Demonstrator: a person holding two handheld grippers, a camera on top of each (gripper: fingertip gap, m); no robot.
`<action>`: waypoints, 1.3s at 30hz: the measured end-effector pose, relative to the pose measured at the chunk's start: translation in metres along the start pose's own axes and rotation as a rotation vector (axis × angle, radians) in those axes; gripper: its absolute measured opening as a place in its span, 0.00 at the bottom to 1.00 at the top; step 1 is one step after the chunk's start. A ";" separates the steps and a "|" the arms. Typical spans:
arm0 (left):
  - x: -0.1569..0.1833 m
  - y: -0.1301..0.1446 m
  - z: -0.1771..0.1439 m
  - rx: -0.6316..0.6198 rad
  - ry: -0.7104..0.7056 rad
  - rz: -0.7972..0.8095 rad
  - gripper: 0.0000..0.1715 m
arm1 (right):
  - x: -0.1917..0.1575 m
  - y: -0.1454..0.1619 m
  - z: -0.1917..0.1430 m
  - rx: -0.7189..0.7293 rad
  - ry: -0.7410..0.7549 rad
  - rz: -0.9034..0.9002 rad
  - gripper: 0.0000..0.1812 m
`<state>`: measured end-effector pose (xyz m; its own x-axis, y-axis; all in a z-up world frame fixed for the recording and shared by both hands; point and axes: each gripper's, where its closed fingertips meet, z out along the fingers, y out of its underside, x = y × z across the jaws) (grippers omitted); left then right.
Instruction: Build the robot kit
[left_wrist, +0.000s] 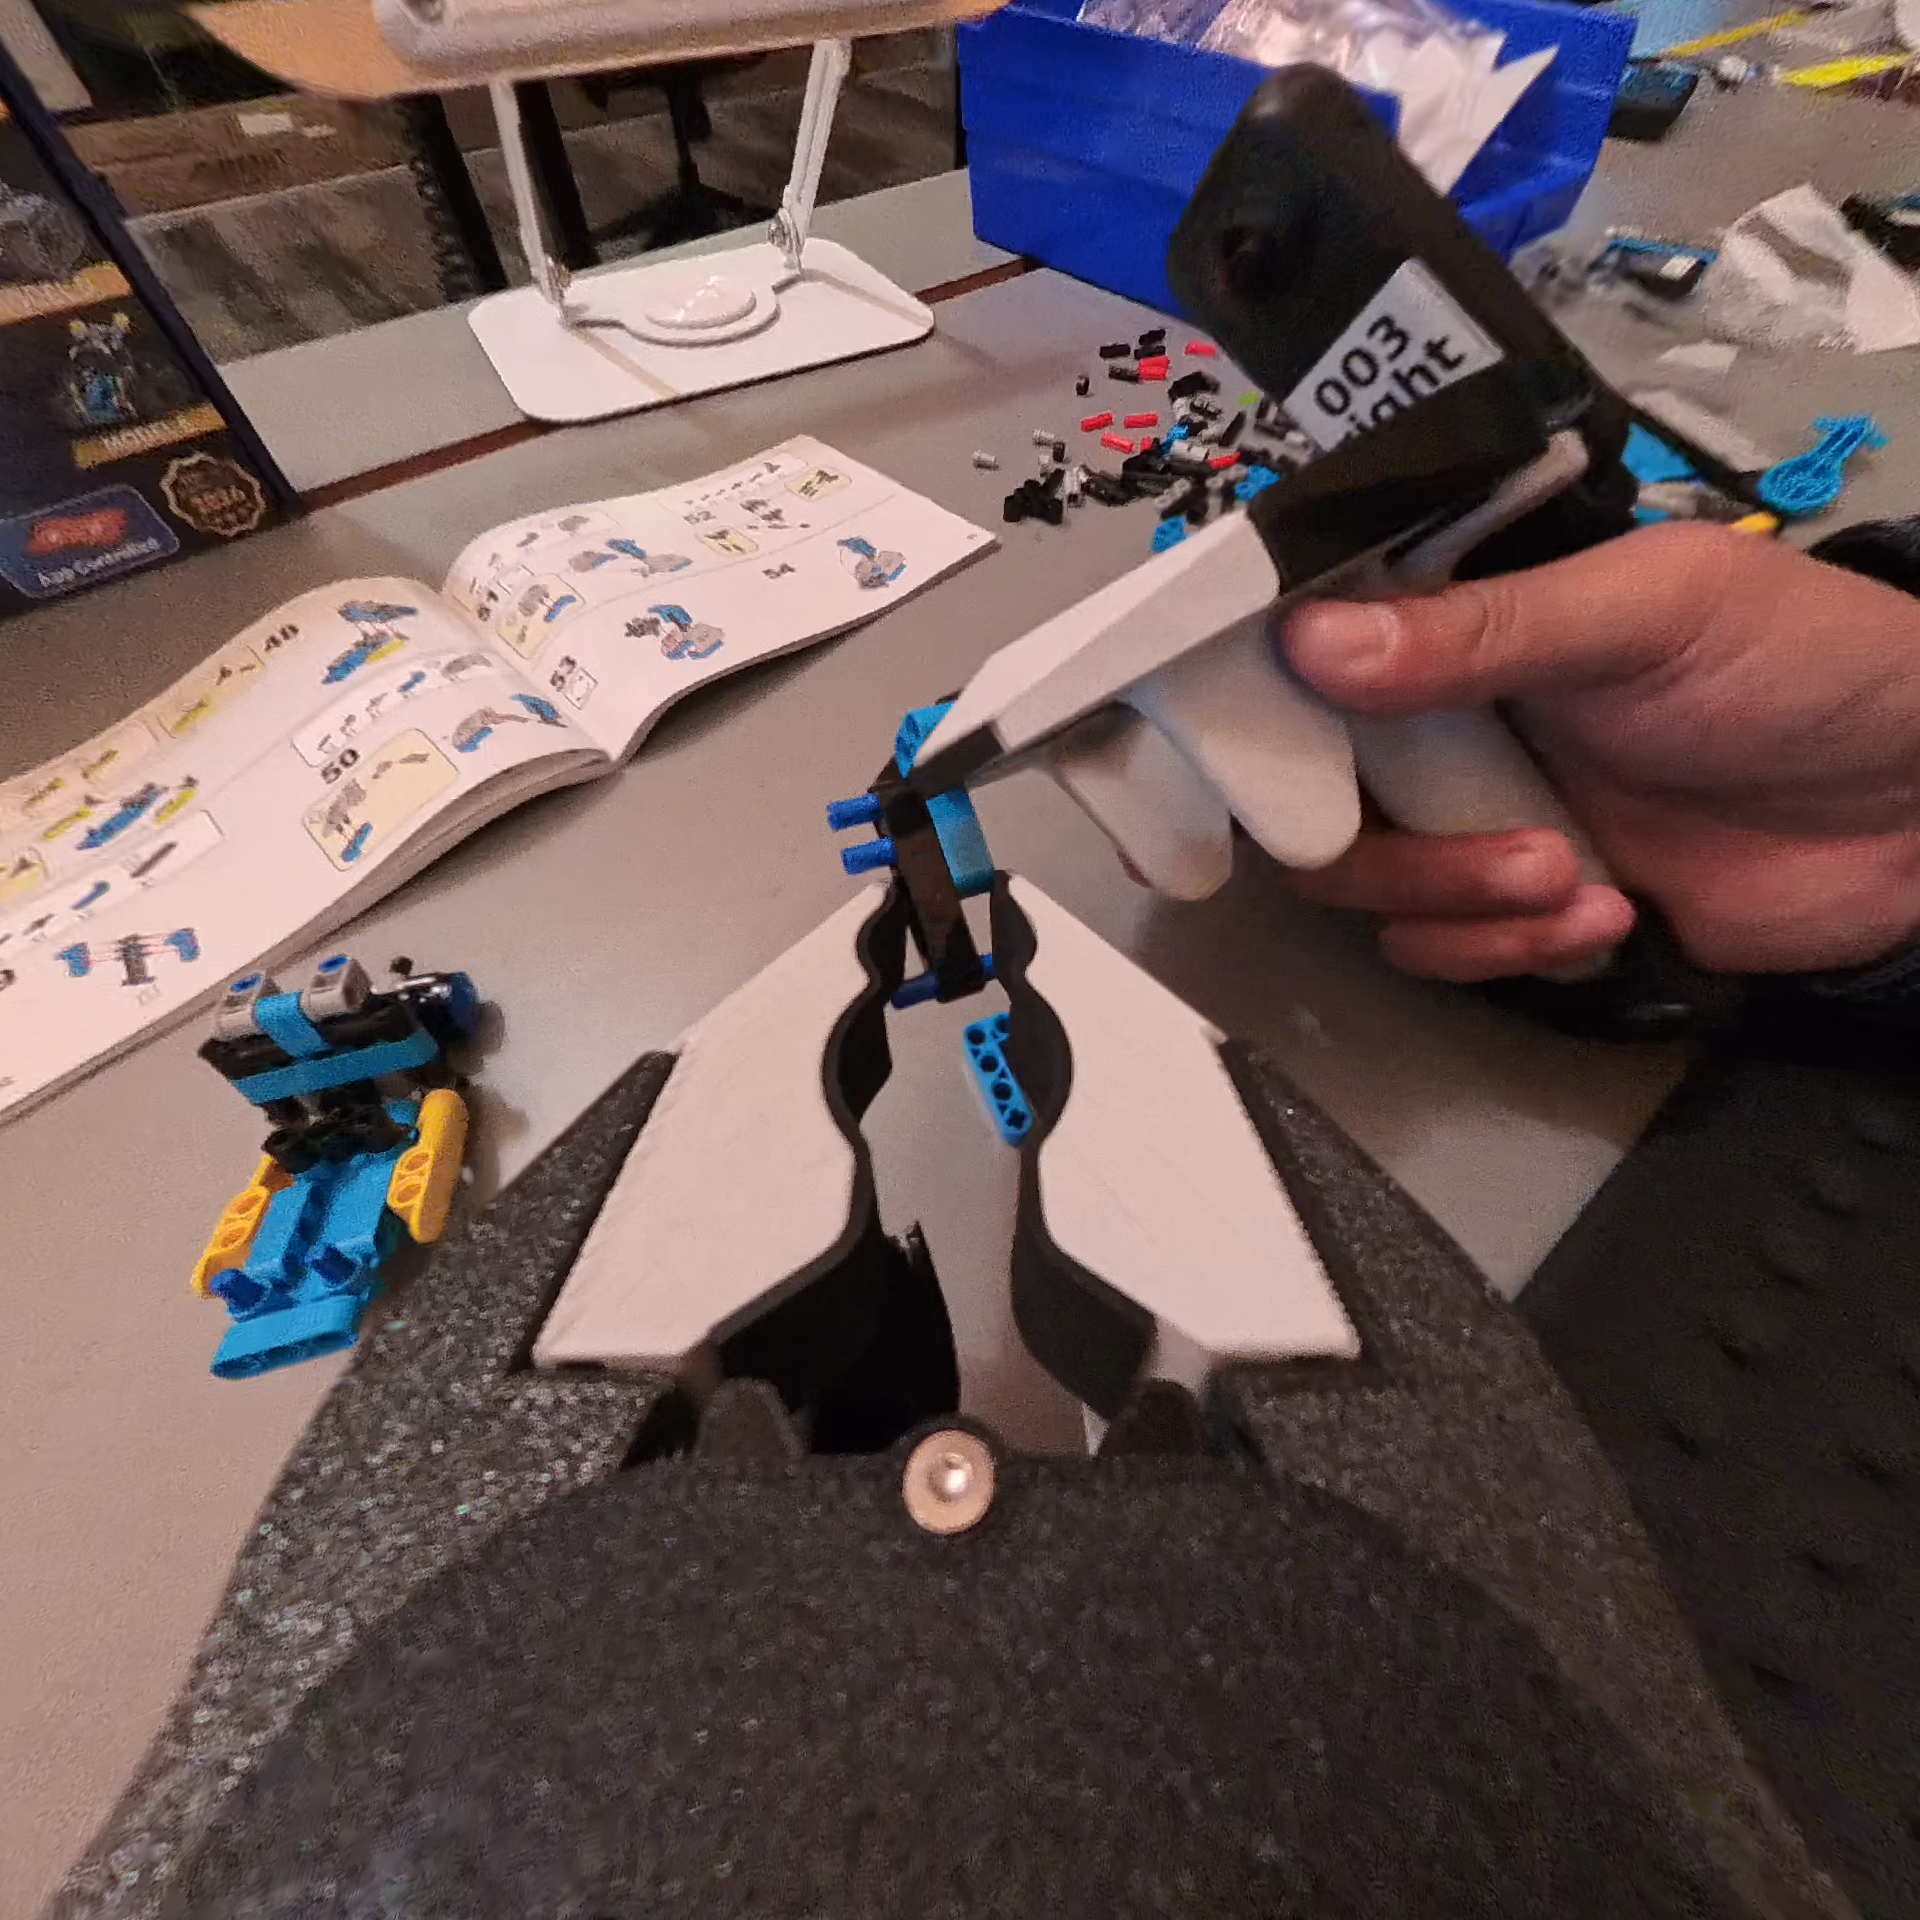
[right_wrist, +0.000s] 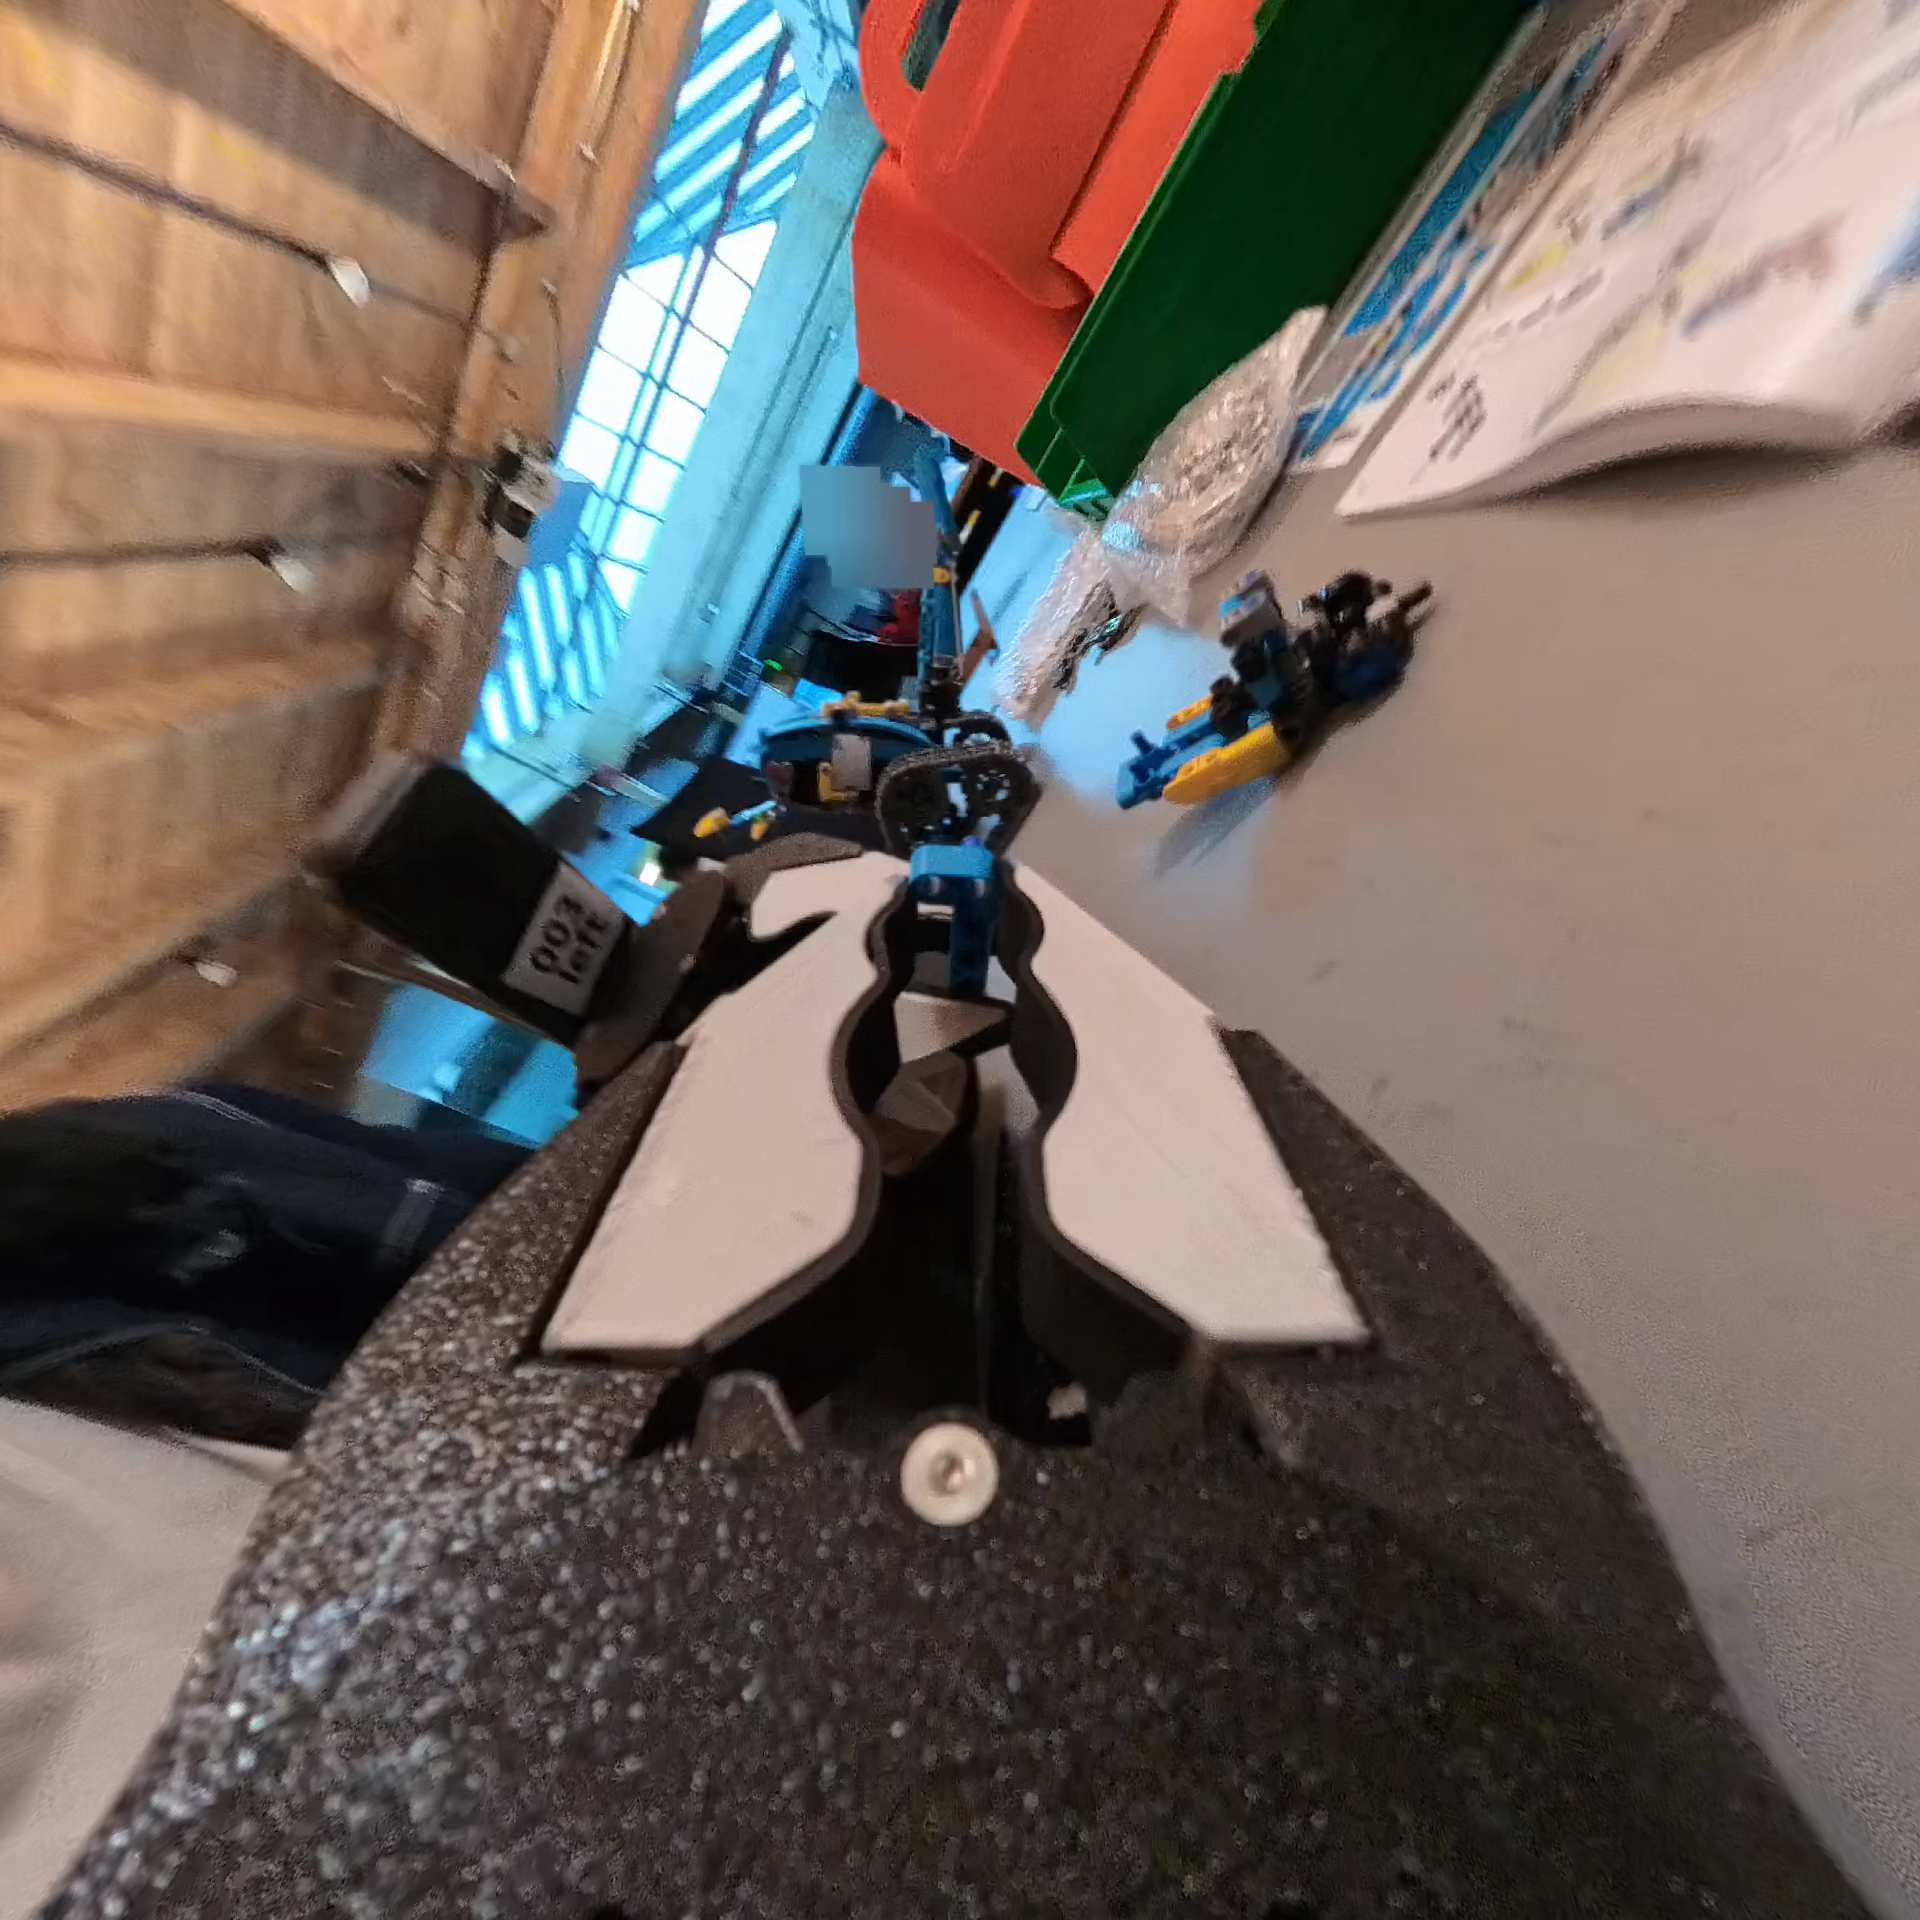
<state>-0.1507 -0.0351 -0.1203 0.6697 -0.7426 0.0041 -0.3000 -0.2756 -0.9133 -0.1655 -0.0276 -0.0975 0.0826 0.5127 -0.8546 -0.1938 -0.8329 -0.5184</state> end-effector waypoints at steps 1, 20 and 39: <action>0.000 0.003 0.002 -0.007 -0.005 0.003 0.09 | 0.004 0.002 0.000 0.005 -0.010 0.053 0.08; 0.028 0.043 -0.019 -0.200 0.318 0.205 0.09 | 0.016 0.052 -0.015 -0.847 0.330 -1.410 0.26; 0.028 0.052 -0.016 -0.243 0.280 0.275 0.09 | 0.026 0.067 -0.012 -0.838 0.257 -1.311 0.10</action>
<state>-0.1577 -0.0800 -0.1610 0.3437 -0.9352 -0.0850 -0.6139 -0.1552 -0.7740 -0.1645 -0.0728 -0.1547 -0.0742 0.9660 0.2477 0.7099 0.2256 -0.6671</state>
